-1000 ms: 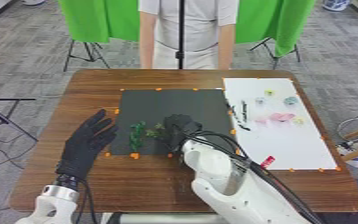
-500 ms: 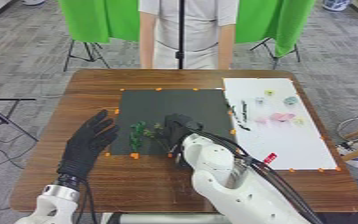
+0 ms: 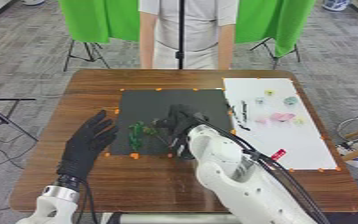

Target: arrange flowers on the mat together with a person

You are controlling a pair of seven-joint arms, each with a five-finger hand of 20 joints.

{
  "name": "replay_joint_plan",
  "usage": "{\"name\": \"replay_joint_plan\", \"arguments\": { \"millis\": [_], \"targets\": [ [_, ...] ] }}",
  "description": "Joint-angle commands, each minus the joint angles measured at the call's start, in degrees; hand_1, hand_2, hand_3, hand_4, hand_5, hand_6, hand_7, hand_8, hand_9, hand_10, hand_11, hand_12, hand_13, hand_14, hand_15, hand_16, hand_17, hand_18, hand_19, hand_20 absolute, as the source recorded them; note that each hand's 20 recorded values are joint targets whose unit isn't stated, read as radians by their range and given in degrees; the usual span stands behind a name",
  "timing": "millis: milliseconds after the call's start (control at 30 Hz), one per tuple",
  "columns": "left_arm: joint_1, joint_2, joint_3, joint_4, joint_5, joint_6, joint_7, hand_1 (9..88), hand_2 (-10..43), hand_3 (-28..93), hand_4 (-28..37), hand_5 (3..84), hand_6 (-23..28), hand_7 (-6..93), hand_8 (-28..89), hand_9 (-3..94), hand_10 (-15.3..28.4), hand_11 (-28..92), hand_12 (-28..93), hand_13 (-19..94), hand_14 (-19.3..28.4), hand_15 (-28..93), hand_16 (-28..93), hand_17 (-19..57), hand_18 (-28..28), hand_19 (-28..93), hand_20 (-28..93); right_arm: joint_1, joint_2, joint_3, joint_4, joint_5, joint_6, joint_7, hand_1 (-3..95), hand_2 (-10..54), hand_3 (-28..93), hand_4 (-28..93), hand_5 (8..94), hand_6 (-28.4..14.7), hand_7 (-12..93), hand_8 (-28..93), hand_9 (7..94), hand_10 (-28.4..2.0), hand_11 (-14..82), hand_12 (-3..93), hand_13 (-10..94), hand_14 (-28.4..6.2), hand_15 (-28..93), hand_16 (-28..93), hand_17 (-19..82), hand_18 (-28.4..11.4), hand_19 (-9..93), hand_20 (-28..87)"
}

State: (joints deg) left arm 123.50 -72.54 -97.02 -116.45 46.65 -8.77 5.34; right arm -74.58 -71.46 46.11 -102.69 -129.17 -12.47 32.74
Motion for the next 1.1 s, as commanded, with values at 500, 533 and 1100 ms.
{"name": "replay_joint_plan", "arguments": {
  "millis": [500, 533, 1100],
  "targets": [
    [3.2, 0.16, -2.36, -1.3, -0.07, 1.94, 2.26, 27.2, 2.4, 72, -24.5, 31.6, 2.2, 20.3, -10, 27.4, 12.2, 22, 18, 25, 14.6, 30, 1, -8.3, 22.3, 45, 11, -22.4, 14.5, 33.3, -18.8, 42.9, 12.4, -21.1, 19.5, 10.0, 78, -21, 63.8, -4.6, 25, -11, 65.4, -16.4, 36.9, 28.4, 59, -15.0, 62, 21, 25, -21.6, 75, 37],
    [3.5, 0.32, -2.78, -1.42, -0.25, 2.12, 2.54, 27.2, 2.4, 71, -24.5, 31.6, 2.2, 20.2, -10, 27.4, 12.2, 22, 18, 25, 14.6, 30, 1, -8.3, 22.3, 45, 11, -25.6, 15.7, 36.9, -20.2, 49.9, 12.6, -21.8, 19.1, 9.7, 79, -21, 61.2, -5.1, 25, -11, 62.2, -17.0, 36.3, 27.9, 55, -15.4, 61, 20, 22, -21.8, 71, 36],
    [5.8, -1.59, -6.39, -2.41, -0.69, 2.83, 3.85, 25.4, 2.2, 71, -26.1, 30.8, 2.2, 19.5, -10, 25.0, 11.5, 19, 18, 22, 13.8, 23, 3, -8.7, 22.3, 44, 10, -53.1, 11.0, 59.1, -26.2, 64.7, 19.9, -35.1, 14.3, 3.6, 84, -24, 42.8, -5.4, 16, -9, 42.5, -15.9, 14.7, 22.5, 34, -14.7, 27, 23, 9, -23.1, 46, 28]
  ]
}}
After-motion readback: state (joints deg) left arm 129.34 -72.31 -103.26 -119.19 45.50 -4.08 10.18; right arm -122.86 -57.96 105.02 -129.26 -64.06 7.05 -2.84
